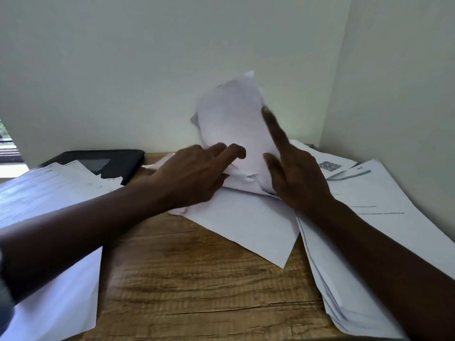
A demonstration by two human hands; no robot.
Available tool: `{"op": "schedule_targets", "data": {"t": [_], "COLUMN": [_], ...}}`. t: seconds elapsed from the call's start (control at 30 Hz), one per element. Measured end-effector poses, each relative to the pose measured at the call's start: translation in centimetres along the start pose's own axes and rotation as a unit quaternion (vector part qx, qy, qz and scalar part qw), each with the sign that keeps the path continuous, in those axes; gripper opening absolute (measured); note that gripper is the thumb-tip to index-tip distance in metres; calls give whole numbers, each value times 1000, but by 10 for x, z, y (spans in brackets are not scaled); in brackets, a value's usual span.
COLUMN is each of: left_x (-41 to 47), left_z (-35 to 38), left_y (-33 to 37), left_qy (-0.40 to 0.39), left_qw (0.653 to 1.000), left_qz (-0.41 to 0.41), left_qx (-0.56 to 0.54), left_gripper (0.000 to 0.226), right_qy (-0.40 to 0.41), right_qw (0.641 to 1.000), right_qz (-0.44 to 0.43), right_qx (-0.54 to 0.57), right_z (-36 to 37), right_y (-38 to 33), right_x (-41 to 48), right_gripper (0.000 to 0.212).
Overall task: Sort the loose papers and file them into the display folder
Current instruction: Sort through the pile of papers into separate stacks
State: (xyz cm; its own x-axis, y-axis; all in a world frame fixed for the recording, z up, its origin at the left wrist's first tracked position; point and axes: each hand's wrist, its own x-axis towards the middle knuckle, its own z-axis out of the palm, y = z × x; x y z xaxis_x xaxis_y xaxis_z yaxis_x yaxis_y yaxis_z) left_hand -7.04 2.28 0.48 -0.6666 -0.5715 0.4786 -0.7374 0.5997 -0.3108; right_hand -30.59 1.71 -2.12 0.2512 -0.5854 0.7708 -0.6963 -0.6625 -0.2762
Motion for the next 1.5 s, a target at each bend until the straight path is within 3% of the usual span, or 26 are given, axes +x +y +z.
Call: {"op": "schedule_targets", "data": {"t": [0.07,0.2,0.33,0.37,0.43,0.5,0.57,0.73,0.87,0.97,1.07,1.13,1.2,1.5], "left_x": [14,30,15,7,-10,-27,-40,-57,-68,-68,-66,-66,-66,-75], "left_z": [0,1,-10,-13,-20,-23,-25,-41,-38,-46,-50,-54,-55,-46], "left_y": [-6,-7,15,23,40,49,53,42,27,24,27,33,36,37], "left_qy": [33,84,150,115,-63,-275,-354,-228,-191,-207,-252,-335,-381,-344], "left_qw": [999,993,978,983,994,952,921,972,979,968,962,930,906,925], "left_qz": [11,33,111,130,72,-41,-65,-44,-48,-78,-102,-113,-132,-128], "left_qx": [15,72,97,60,-52,-129,-150,-33,61,120,0,-97,-127,-104], "left_gripper": [49,44,38,39,61,82,85,79,87,96,81,85,83,87], "right_qy": [-38,-58,12,28,49,61,65,68,66,59,60,57,56,63], "right_qw": [999,994,997,996,994,991,989,988,986,985,985,984,983,983], "right_qz": [-24,-7,70,78,95,116,130,132,144,155,148,158,163,156], "right_qx": [-17,-93,-22,-22,-32,-32,-36,-44,-48,-55,-62,-64,-64,-75], "right_z": [-2,9,13,13,9,6,5,6,3,5,7,8,9,11], "right_y": [-4,3,8,7,4,1,0,0,0,0,3,5,7,11], "right_x": [-2,-2,3,3,3,3,3,4,4,4,4,5,5,5], "right_gripper": [77,94,98,98,95,90,87,82,79,77,75,73,72,70]}}
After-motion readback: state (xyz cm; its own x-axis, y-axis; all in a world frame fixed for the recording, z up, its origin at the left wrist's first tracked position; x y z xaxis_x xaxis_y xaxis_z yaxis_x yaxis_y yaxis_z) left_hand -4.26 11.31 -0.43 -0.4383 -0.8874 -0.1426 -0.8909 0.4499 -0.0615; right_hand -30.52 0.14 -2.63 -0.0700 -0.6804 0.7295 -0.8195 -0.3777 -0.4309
